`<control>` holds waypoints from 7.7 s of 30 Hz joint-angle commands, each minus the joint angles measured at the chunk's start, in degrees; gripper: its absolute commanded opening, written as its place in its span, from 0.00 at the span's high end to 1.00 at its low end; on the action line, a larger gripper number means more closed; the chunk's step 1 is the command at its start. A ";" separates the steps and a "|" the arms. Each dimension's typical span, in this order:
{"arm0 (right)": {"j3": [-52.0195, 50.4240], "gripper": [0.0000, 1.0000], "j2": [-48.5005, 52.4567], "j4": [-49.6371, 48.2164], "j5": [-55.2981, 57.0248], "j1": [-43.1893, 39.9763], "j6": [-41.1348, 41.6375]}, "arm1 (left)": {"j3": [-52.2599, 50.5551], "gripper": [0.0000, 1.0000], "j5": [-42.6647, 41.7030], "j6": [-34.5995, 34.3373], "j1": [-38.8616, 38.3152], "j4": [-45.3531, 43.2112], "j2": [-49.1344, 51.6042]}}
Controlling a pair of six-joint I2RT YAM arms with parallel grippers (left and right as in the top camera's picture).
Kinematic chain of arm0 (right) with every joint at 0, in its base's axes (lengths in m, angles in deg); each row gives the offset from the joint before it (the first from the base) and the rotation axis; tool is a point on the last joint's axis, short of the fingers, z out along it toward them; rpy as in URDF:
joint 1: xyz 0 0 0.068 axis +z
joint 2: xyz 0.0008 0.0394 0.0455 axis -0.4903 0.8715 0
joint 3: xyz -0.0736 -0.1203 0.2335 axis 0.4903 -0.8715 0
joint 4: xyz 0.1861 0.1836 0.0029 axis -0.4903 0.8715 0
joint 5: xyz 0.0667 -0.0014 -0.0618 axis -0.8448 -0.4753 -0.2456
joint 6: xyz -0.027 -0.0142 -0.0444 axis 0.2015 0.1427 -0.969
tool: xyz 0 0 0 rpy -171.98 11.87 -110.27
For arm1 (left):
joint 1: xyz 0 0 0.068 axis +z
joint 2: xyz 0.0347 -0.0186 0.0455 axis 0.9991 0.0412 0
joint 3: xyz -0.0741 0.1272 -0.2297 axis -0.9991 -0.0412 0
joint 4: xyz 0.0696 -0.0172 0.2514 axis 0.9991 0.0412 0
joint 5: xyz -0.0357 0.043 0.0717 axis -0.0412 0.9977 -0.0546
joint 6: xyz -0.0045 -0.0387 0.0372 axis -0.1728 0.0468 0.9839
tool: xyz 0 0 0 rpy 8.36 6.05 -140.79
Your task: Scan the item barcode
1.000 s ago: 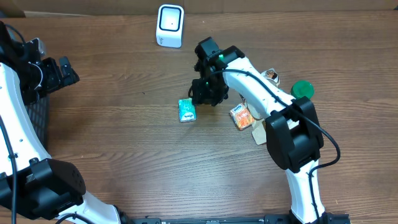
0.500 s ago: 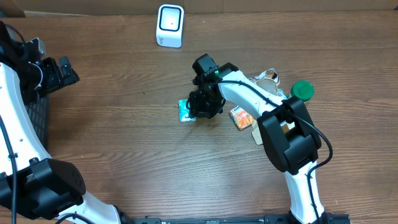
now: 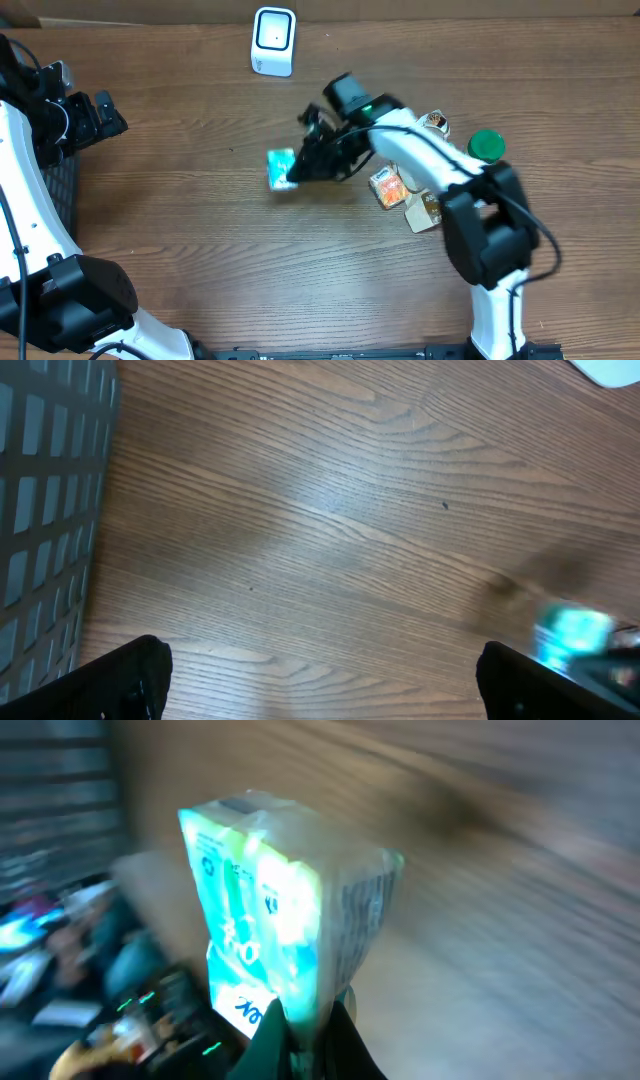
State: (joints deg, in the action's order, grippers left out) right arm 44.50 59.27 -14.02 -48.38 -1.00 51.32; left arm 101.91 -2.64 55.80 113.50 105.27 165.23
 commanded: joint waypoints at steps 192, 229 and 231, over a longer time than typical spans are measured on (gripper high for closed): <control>-42.14 0.00 -82.27 -15.23 43.80 -18.84 -12.44 | 0.15 0.00 -0.68 1.07 -0.39 -0.04 -0.15; -93.13 0.00 -121.31 -44.41 43.41 -18.75 -12.02 | 0.15 0.00 -0.66 1.07 -0.39 -0.04 -0.15; -93.13 0.00 -121.31 -44.48 43.39 -18.75 -12.02 | 0.15 0.00 -0.66 1.07 -0.39 -0.04 -0.15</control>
State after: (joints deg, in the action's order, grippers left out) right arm -48.04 -61.36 -58.28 -5.14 -19.58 39.15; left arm 101.91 -2.64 55.80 113.50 105.27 165.23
